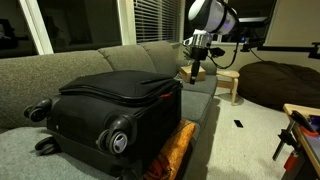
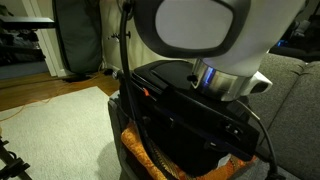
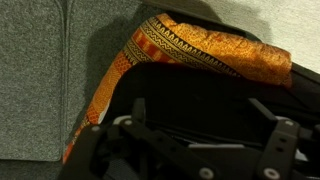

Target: Move the zip to the left

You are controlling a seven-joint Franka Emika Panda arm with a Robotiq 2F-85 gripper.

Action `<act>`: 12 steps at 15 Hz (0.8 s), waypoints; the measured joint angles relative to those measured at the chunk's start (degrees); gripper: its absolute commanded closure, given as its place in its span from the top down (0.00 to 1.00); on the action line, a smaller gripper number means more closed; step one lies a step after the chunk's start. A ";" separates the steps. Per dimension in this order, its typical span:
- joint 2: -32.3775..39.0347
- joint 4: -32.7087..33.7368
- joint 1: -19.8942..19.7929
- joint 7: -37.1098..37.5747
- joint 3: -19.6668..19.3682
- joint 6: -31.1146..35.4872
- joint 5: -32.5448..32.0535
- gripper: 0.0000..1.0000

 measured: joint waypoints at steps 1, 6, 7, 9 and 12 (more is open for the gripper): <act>0.07 0.00 -0.24 -0.30 0.14 0.00 0.00 1.00; 0.30 -0.05 -0.57 -1.60 0.42 0.00 0.00 1.00; 0.29 -0.27 -0.58 -1.96 0.58 0.02 0.10 1.00; 0.29 -1.10 -0.59 -2.92 0.97 0.05 0.60 1.00; 0.29 -2.25 -0.59 -4.12 1.54 0.19 1.73 1.00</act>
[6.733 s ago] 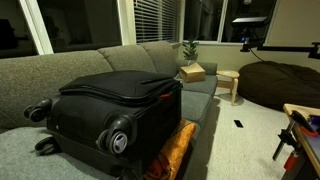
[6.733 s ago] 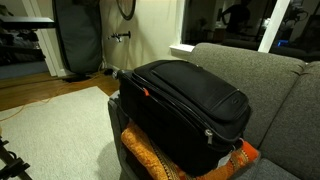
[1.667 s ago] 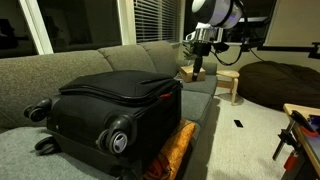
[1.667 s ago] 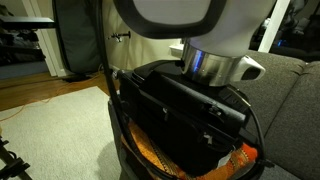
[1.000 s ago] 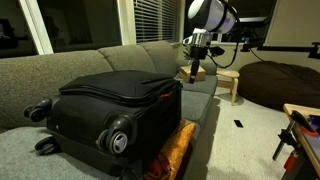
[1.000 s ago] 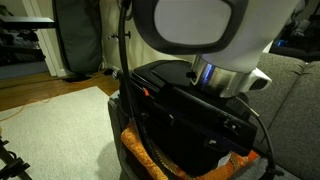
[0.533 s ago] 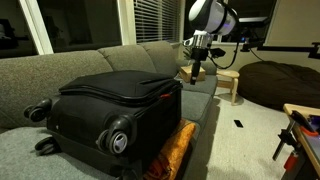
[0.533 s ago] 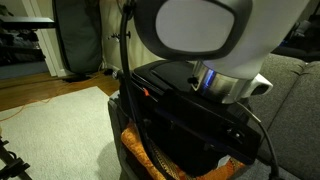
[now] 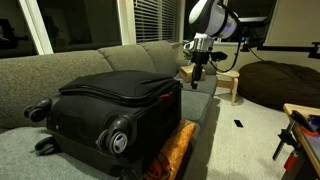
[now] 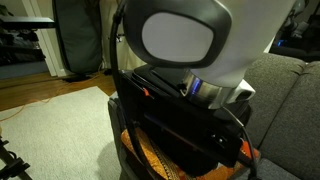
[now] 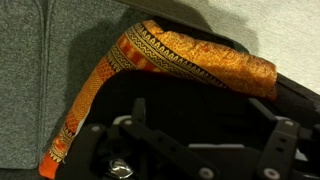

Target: Move the zip to the left

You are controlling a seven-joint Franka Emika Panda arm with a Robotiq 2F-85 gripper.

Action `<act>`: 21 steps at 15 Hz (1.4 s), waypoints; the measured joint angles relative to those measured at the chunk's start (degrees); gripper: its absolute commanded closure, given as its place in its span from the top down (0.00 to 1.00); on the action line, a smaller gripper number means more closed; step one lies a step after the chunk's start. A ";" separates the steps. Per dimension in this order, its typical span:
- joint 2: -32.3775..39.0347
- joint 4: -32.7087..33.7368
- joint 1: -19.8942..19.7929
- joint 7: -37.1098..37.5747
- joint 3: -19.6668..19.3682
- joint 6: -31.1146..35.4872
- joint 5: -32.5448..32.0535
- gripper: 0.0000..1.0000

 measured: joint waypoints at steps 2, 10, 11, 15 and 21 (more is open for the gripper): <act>0.00 -0.67 0.00 -0.63 0.27 0.38 0.93 1.00; 0.03 -1.43 0.02 -0.97 0.38 0.96 1.60 1.00; 0.15 -1.13 0.04 -0.93 0.41 0.95 1.59 1.00; 2.55 4.50 0.04 -0.47 0.53 0.95 1.59 1.00; 10.21 17.87 0.00 2.36 0.15 -0.81 -0.67 1.00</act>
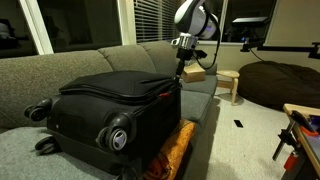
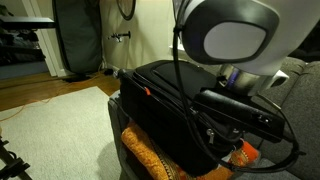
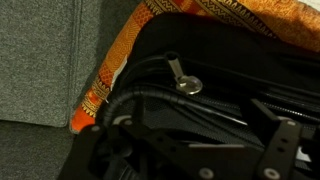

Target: Move the zip to the left

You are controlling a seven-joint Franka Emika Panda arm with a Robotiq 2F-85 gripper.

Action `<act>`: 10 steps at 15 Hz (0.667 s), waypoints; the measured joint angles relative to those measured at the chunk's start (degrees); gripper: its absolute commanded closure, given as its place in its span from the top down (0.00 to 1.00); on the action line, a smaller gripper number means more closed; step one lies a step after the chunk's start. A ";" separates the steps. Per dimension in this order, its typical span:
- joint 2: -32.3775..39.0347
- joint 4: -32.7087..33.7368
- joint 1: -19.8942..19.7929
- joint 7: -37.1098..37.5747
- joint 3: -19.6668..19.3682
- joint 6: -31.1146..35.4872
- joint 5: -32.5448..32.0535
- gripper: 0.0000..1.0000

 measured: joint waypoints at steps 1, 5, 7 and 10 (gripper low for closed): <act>0.98 1.60 -0.02 0.66 -0.17 -1.43 -1.08 1.00; 1.27 1.98 -0.23 0.69 0.06 -2.28 -1.49 1.00; 1.26 1.98 -0.24 0.69 0.06 -2.28 -1.49 1.00; 1.26 1.98 -0.25 0.69 0.08 -2.32 -1.59 1.00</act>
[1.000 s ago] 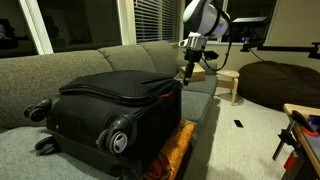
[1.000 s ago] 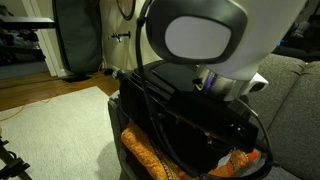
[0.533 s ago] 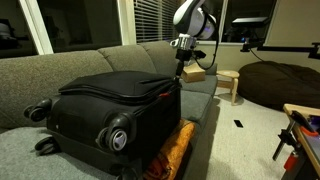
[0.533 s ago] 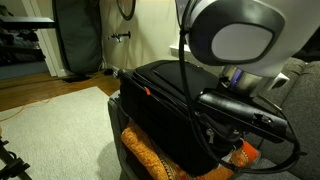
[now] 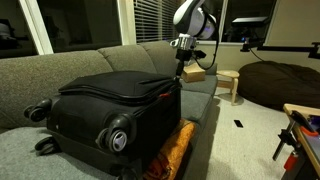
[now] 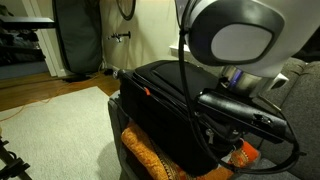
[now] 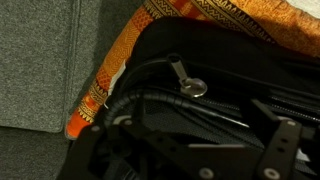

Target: Move the zip to the left

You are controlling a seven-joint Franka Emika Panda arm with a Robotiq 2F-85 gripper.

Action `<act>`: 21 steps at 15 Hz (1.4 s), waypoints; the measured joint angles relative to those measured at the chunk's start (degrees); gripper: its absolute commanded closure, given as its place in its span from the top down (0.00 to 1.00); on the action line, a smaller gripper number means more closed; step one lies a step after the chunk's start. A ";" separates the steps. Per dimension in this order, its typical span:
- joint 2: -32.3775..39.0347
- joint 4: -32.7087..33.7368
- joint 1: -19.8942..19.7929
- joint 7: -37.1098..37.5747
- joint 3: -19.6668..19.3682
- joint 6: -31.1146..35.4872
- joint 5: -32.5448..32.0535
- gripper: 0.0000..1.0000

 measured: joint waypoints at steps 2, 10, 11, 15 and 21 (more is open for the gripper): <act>-0.01 0.00 -0.07 0.00 0.04 -0.02 -0.04 1.00; -0.28 -0.44 -0.51 0.00 0.27 -0.02 0.03 1.00; -0.39 -0.54 -0.58 0.00 0.32 -0.01 0.04 1.00; -0.89 -1.14 -1.05 0.00 0.60 0.08 0.13 1.00; -2.40 -4.17 -1.09 0.00 0.70 0.11 0.13 1.00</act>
